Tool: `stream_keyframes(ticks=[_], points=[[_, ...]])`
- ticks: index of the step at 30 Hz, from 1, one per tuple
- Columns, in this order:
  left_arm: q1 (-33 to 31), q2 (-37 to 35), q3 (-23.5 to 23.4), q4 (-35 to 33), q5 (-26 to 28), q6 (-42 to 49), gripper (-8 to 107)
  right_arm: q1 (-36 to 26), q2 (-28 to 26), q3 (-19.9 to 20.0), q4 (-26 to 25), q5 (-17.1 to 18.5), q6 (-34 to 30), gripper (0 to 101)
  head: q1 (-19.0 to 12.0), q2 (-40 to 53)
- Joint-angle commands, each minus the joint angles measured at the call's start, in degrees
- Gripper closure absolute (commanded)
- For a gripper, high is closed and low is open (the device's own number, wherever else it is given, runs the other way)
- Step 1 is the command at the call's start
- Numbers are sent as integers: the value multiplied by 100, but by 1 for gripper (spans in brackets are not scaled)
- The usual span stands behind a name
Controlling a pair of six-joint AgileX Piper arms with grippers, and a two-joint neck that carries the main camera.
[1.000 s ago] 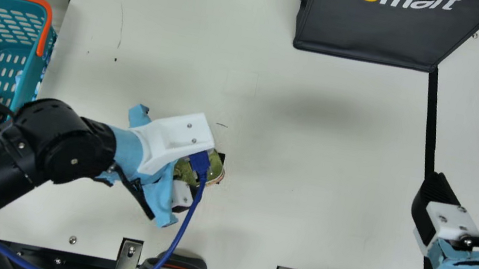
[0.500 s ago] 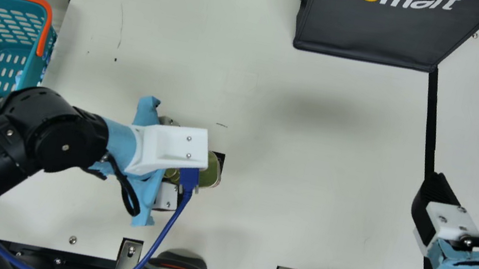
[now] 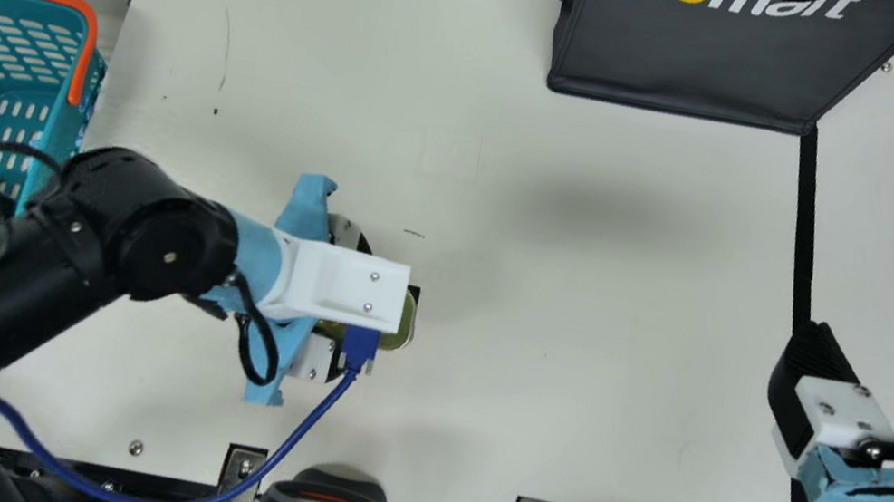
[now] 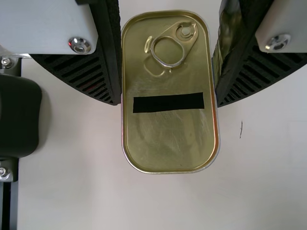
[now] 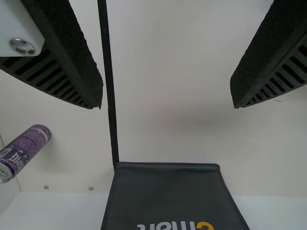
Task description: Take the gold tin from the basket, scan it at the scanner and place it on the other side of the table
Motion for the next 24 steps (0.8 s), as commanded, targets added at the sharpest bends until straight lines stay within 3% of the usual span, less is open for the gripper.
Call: stream_keyframes(ticks=[1, 20, 24], points=[[11, 138, -4, 22, -66, 40, 107, 0, 0, 0, 0, 0, 0, 6, -166, 0], [123, 949, 7, -87, -489, 287, 107, 0, 0, 0, 0, 0, 0, 6, -166, 0], [139, 1022, 29, -141, -545, 297, 94, 0, 0, 0, 0, 0, 0, 6, -166, 0]])
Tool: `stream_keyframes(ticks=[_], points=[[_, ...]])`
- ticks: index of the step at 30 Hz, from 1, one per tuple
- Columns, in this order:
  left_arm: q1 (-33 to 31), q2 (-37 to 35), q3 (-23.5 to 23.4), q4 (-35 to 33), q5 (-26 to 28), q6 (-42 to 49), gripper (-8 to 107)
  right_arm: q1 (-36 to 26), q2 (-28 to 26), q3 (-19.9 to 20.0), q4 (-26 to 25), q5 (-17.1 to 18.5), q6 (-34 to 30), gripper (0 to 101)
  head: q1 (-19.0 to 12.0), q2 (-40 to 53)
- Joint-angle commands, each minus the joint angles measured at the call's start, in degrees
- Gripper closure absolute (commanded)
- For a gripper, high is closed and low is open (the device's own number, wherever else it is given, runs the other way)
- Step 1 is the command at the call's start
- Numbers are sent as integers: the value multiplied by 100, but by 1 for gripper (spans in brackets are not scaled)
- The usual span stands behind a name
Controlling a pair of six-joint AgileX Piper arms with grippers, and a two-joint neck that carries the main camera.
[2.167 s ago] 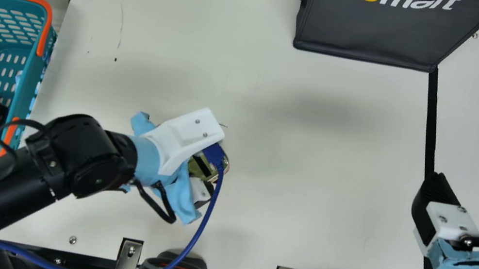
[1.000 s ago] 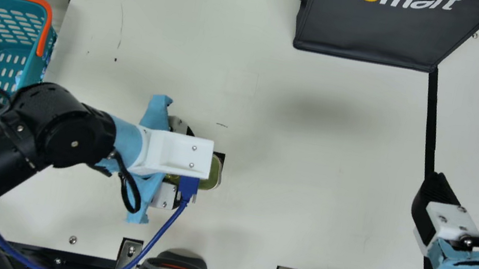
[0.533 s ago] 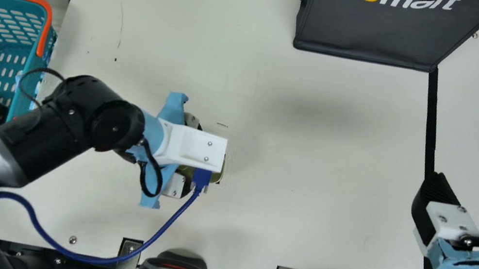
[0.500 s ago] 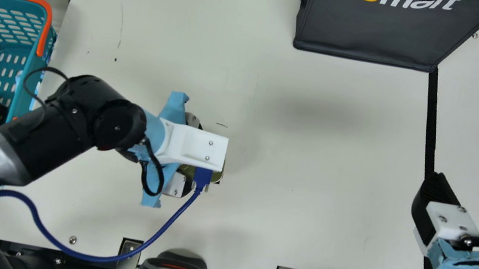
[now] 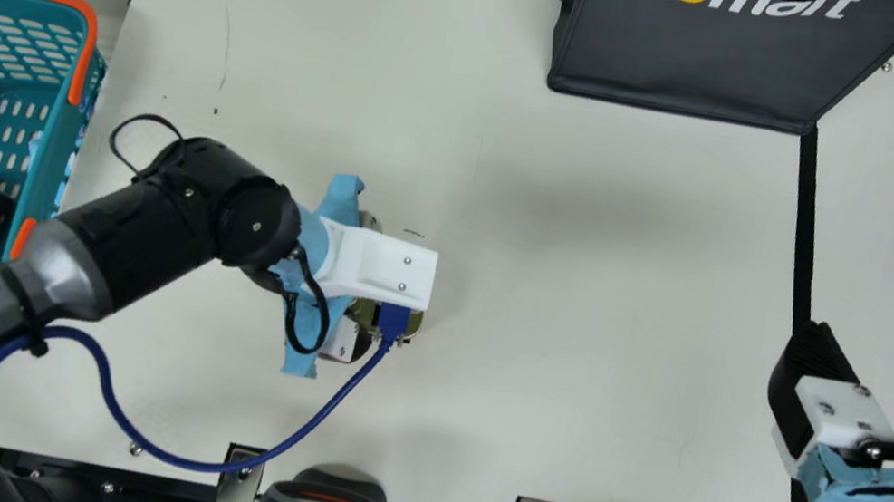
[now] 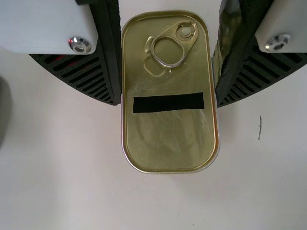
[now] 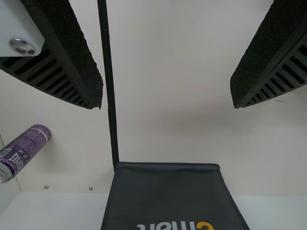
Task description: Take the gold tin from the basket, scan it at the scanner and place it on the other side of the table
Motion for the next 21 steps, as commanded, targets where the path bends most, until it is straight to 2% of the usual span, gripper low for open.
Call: stream_keyframes(ticks=[1, 21], points=[[13, 20, 15, -37, -26, 4, 90, 0, 0, 0, 0, 0, 0, 6, -166, 0], [51, 145, 69, -236, -122, 313, 23, 0, 0, 0, 0, 0, 0, 6, -166, 0]])
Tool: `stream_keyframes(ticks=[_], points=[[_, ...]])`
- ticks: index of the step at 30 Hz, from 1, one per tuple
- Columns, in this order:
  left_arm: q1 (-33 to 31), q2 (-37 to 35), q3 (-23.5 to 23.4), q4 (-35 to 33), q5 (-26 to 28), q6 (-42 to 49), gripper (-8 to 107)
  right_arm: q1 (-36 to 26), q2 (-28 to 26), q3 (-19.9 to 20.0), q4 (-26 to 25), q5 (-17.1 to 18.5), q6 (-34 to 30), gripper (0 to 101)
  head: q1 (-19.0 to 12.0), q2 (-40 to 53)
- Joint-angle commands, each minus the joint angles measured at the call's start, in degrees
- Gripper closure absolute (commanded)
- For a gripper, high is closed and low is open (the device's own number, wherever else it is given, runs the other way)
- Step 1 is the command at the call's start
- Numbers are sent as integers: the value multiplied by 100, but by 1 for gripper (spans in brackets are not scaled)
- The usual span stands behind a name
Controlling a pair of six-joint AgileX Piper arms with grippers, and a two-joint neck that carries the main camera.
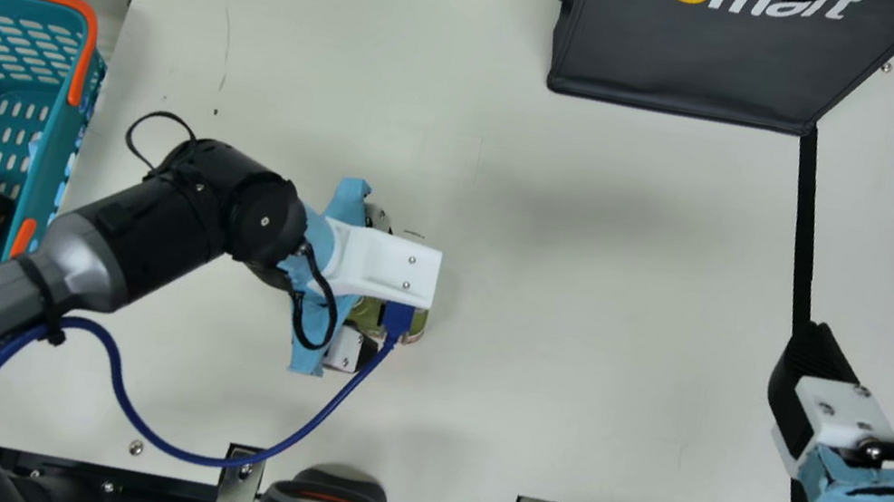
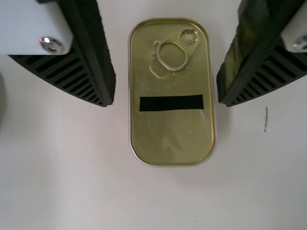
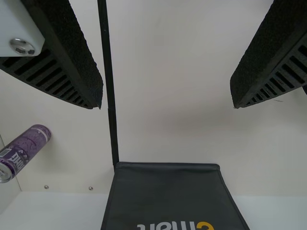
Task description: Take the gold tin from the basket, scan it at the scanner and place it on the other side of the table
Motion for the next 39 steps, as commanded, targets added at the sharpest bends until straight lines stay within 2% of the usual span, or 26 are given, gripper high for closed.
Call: stream_keyframes(ticks=[1, 5, 11, 17, 28, 39], points=[[3, -6, 12, 18, 3, 31, 20, 0, 0, 0, 0, 0, 0, 6, -166, 0], [8, -107, 35, 12, 45, 62, 9, 0, 0, 0, 0, 0, 0, 6, -166, 0], [71, -476, 84, -73, 178, -111, 9, 0, 0, 0, 0, 0, 0, 6, -166, 0], [242, -1001, 194, -230, 339, -671, 9, 0, 0, 0, 0, 0, 0, 6, -166, 0], [681, -2027, 485, -384, 378, -2579, 9, 0, 0, 0, 0, 0, 0, 6, -166, 0], [1164, -3132, 682, 15, 203, -4524, 9, 0, 0, 0, 0, 0, 0, 6, -166, 0]])
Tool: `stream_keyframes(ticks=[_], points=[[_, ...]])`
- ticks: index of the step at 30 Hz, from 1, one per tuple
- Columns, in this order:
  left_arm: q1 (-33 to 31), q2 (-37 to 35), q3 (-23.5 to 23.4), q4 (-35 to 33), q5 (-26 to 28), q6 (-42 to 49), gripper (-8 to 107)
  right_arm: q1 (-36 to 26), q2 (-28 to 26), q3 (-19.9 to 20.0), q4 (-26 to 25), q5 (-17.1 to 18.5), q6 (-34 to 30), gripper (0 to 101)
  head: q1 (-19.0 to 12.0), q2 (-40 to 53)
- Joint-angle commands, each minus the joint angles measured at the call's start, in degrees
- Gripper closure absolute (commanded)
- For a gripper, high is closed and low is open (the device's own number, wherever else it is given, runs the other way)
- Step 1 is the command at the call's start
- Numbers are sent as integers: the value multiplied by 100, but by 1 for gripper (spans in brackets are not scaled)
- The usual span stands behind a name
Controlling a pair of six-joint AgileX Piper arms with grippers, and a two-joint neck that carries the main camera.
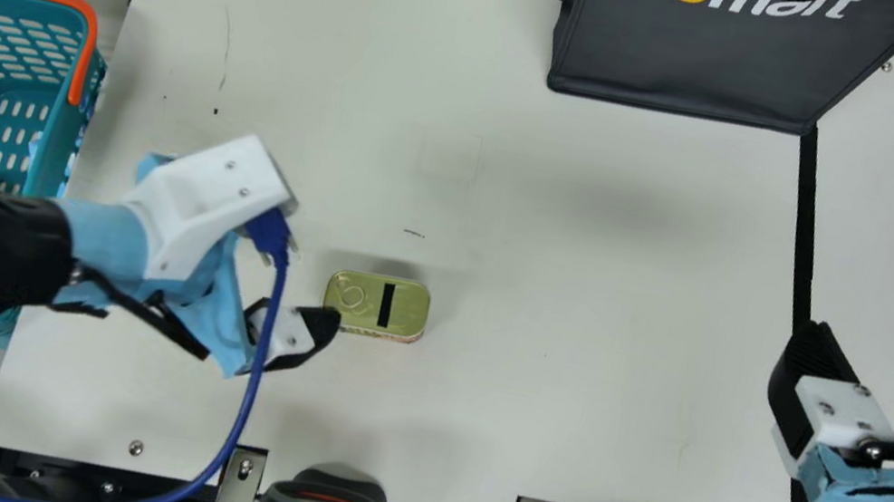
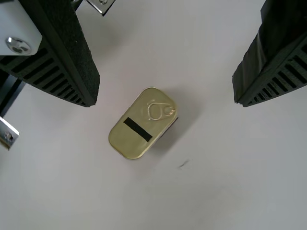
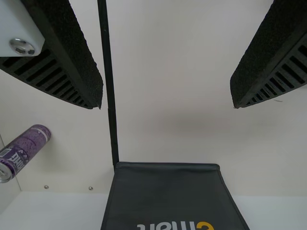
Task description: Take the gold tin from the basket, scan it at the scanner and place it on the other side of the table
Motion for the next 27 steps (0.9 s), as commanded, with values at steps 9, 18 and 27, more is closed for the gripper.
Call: stream_keyframes(ticks=[9, 18, 27], points=[[539, -985, -21, 856, -21, -1699, 9, 0, 0, 0, 0, 0, 0, 6, -166, 0], [911, -1594, -179, 1781, 171, -2440, 9, 0, 0, 0, 0, 0, 0, 6, -166, 0], [957, -1632, -172, 1878, 187, -2517, 9, 0, 0, 0, 0, 0, 0, 6, -166, 0]])
